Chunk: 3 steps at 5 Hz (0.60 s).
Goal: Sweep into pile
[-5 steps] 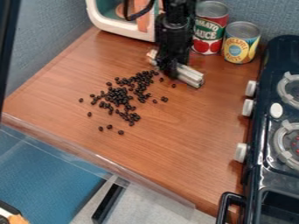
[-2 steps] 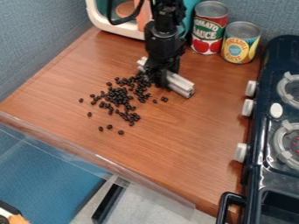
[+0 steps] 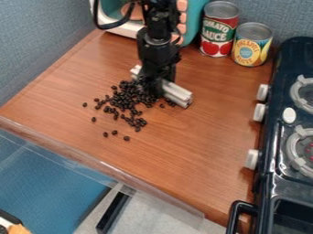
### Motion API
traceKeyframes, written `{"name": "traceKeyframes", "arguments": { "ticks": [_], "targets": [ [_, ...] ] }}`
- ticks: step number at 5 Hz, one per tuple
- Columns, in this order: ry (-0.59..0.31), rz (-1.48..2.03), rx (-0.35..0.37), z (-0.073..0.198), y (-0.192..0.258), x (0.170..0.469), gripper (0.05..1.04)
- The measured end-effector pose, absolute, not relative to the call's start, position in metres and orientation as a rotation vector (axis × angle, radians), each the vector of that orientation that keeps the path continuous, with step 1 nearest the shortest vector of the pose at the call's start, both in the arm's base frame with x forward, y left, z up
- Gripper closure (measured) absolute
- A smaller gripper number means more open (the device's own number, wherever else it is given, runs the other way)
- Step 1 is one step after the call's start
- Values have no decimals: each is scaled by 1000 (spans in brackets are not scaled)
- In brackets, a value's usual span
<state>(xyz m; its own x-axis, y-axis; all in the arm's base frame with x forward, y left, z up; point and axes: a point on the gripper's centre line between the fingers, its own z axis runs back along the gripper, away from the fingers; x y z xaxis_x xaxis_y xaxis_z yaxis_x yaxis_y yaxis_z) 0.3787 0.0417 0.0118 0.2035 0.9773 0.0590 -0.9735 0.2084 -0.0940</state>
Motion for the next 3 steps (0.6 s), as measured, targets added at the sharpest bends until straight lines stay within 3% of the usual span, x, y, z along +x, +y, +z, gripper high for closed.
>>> {"name": "traceKeyframes", "arguments": {
  "ticks": [3],
  "targets": [
    [-96,1427,-28,13,55,335,698]
  ]
}}
